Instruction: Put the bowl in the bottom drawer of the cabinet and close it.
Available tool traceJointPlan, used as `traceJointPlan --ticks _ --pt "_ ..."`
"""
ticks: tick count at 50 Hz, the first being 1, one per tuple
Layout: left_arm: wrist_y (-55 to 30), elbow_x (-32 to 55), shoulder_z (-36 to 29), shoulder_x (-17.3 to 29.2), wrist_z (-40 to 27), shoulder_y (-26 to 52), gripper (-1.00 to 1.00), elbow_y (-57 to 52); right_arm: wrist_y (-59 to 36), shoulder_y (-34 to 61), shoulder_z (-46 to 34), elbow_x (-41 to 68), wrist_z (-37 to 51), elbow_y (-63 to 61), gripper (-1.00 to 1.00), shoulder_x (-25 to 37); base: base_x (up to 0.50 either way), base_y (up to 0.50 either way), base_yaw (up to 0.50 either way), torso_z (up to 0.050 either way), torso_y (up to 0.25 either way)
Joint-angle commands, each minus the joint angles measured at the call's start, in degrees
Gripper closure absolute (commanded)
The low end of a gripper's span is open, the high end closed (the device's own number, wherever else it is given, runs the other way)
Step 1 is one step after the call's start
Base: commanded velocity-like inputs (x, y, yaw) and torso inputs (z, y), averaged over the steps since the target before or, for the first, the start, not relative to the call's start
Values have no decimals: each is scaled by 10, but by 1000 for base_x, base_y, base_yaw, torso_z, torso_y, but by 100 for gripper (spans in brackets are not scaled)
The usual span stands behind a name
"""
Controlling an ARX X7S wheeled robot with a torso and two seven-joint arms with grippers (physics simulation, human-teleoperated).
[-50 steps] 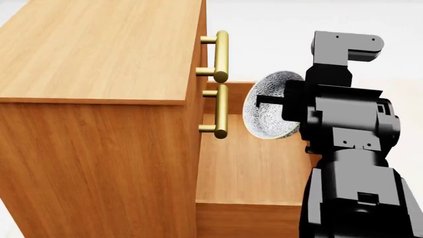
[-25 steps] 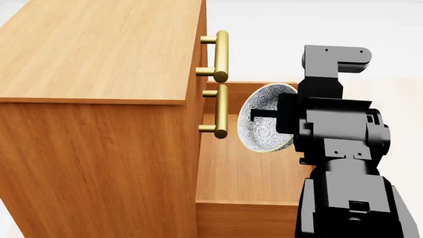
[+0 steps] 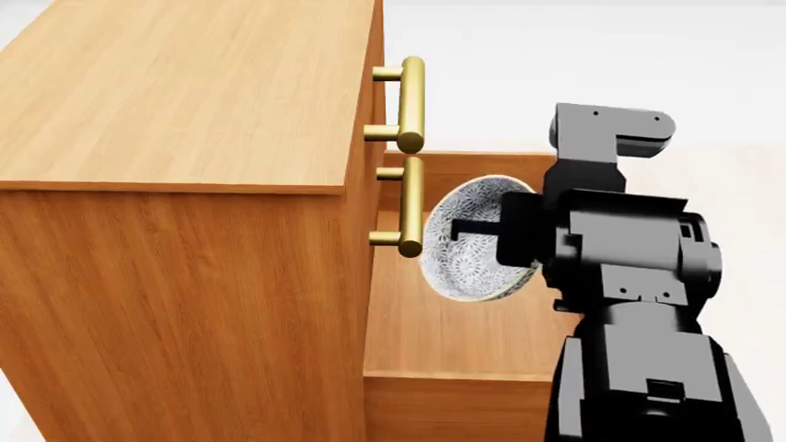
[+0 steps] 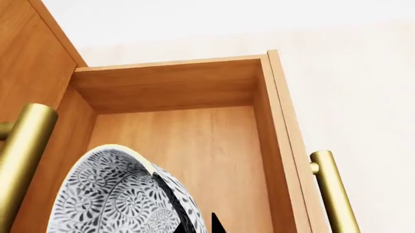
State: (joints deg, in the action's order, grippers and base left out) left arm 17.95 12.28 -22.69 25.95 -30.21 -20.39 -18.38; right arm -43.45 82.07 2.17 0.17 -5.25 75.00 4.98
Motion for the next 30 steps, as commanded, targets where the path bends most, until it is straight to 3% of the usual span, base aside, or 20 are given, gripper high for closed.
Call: traceJointPlan --ticks 1,9,17,23,30 --pt "8 -2 -2 -1 1 0 -100 8 -22 1 12 0 -28 0 100 -2 0 0 0 0 0" --pt "-9 2 -1 5 -4 -1 -100 -13 -39 2 15 0 -36 0 100 -5 0 0 0 0 1" --pt "26 -3 -4 -4 3 3 -100 28 -62 5 26 1 -40 0 100 -6 0 0 0 0 0" --pt "-5 3 -1 7 -5 -1 -100 -11 -78 5 36 1 -37 0 100 -8 0 0 0 0 0" --pt "25 -5 -5 -2 1 2 -100 27 -95 7 51 3 -33 0 100 -5 0 0 0 0 0"
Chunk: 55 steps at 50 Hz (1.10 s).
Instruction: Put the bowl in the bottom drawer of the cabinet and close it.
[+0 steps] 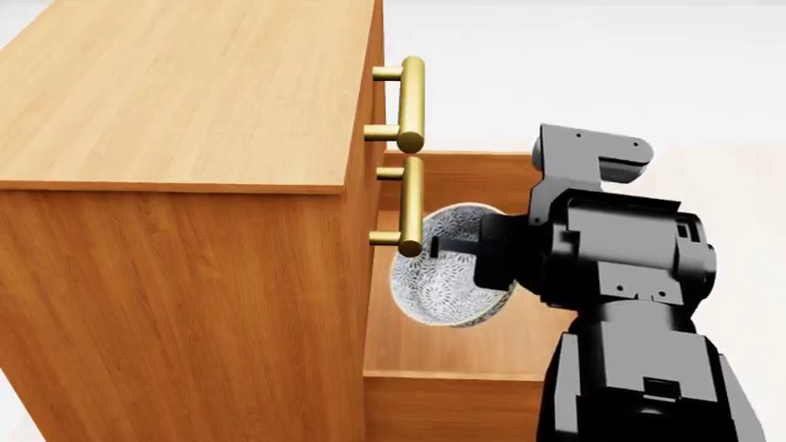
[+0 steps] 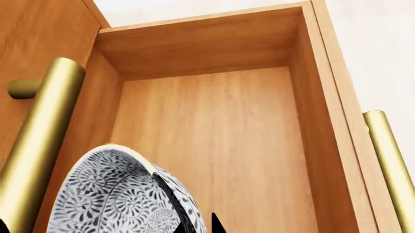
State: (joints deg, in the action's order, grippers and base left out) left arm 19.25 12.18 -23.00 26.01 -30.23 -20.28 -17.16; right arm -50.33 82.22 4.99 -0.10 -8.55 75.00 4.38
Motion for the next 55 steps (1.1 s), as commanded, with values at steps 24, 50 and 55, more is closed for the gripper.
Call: traceJointPlan --ticks 24,50,55 --pt "16 -3 -6 -2 2 4 -100 20 -66 7 28 0 39 0 100 1 0 0 0 0 0" --pt "18 -3 -8 -1 -1 4 -100 21 -83 -4 79 2 42 0 100 4 0 0 0 1 0" --pt "9 -1 -7 3 -5 2 -100 8 -75 -5 73 0 41 0 100 3 0 0 0 0 0"
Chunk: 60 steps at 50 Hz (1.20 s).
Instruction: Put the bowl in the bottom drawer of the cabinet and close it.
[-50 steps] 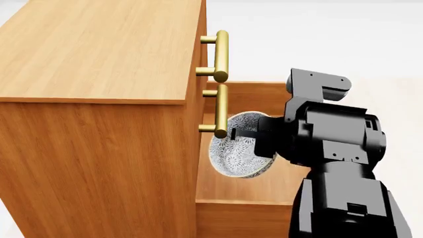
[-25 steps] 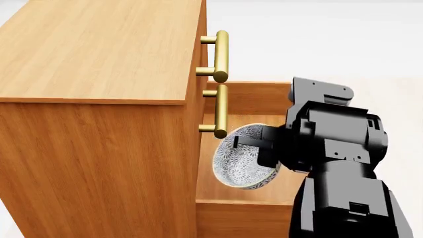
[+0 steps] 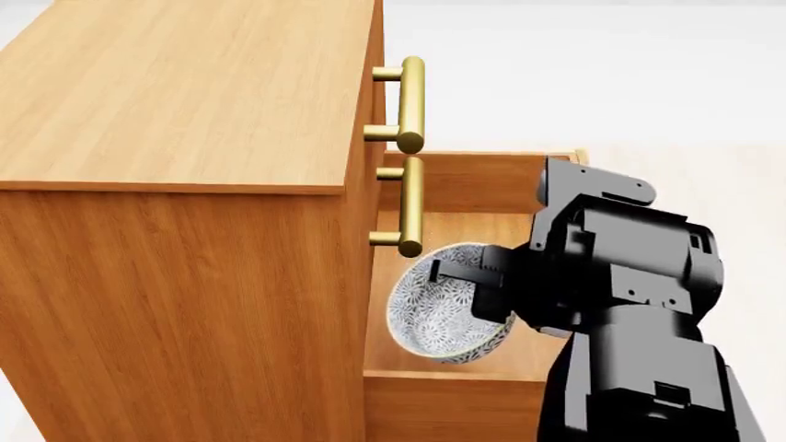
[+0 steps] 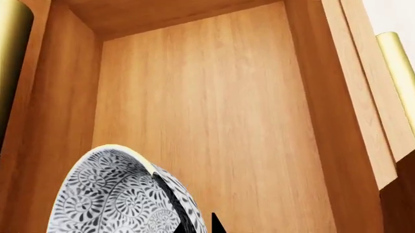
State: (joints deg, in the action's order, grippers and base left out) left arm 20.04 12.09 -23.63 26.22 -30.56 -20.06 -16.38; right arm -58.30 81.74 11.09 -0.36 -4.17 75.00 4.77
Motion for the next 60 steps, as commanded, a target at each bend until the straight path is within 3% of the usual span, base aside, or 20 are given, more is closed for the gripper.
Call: traceJointPlan --ticks 1,2,9,26,27,32,44,53,55,59,60 --pt "9 -1 -1 -2 0 0 -100 10 8 -1 13 3 3 0 100 0 0 0 0 0 0" --pt "13 -1 -1 -2 0 0 -100 12 10 -2 5 1 -9 0 -100 -1 0 0 0 0 0" --pt "-24 5 1 9 -9 -2 -100 -31 30 4 -24 -2 -27 0 -100 -3 0 0 0 0 0" --pt "13 -1 -3 0 0 2 -100 13 64 37 -85 -2 -48 0 -100 3 0 0 0 0 0" --pt "-19 4 -1 9 -9 -1 -100 -26 64 44 -88 -2 -46 0 -100 4 0 0 0 0 0" --pt "-26 4 -1 11 -11 -1 -100 -33 68 64 -102 -1 -51 0 -100 6 0 0 0 0 2" --pt "25 -8 -7 3 2 2 -100 8 87 94 -133 -1 -67 0 -100 13 0 0 0 0 0" --pt "-21 -8 -4 15 -13 -2 -100 -37 108 107 -150 -1 -77 0 -100 22 0 0 0 0 0" --pt "31 18 -2 4 1 -2 -100 -1 111 111 -151 1 -79 0 -100 25 0 0 0 0 0" --pt "0 4 -4 15 -5 -4 -100 -33 125 119 -158 -1 -86 0 -100 35 0 0 0 0 0" --pt "26 8 -5 9 3 -3 -100 -8 129 122 -164 -3 -96 0 -100 39 0 0 0 0 0"
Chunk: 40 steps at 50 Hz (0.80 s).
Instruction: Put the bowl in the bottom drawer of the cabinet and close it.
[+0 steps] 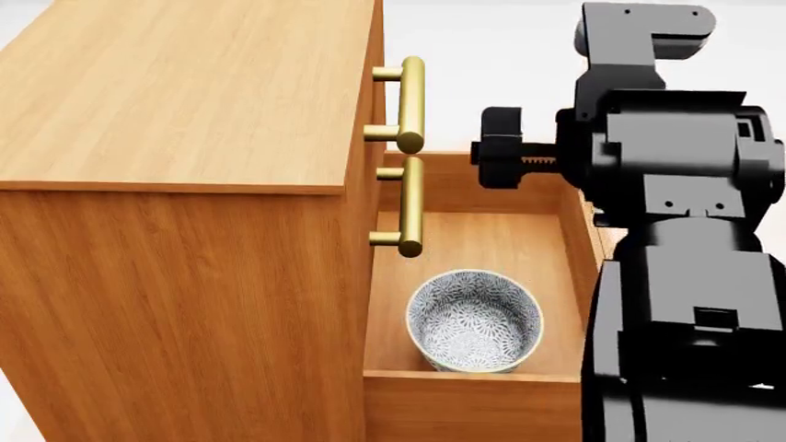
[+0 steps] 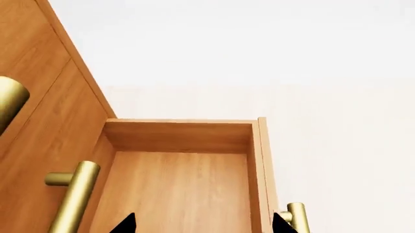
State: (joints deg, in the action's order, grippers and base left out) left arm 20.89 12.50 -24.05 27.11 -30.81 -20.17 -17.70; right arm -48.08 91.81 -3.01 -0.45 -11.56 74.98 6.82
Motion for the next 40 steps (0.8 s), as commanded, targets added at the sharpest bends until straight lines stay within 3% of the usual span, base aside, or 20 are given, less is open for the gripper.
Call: traceJointPlan --ticks 1,12,21,36,40 --pt "8 13 0 4 4 -2 -100 -7 29 23 -23 -2 -19 0 -100 21 0 0 0 0 0" --pt "6 0 -3 3 1 -3 -100 -5 68 19 -24 -1 -12 -4 -100 54 0 0 0 0 0" --pt "3 -1 -5 4 1 1 -100 -3 -48 -85 1 13 -4 -250 -100 92 0 0 0 0 0" --pt "-8 -3 -5 9 -4 0 -100 -18 -121 -185 55 27 19 -452 -100 133 0 0 0 0 0" --pt "21 -7 -8 -2 4 4 -100 20 -130 -216 60 25 22 -500 -100 146 0 0 0 0 0"
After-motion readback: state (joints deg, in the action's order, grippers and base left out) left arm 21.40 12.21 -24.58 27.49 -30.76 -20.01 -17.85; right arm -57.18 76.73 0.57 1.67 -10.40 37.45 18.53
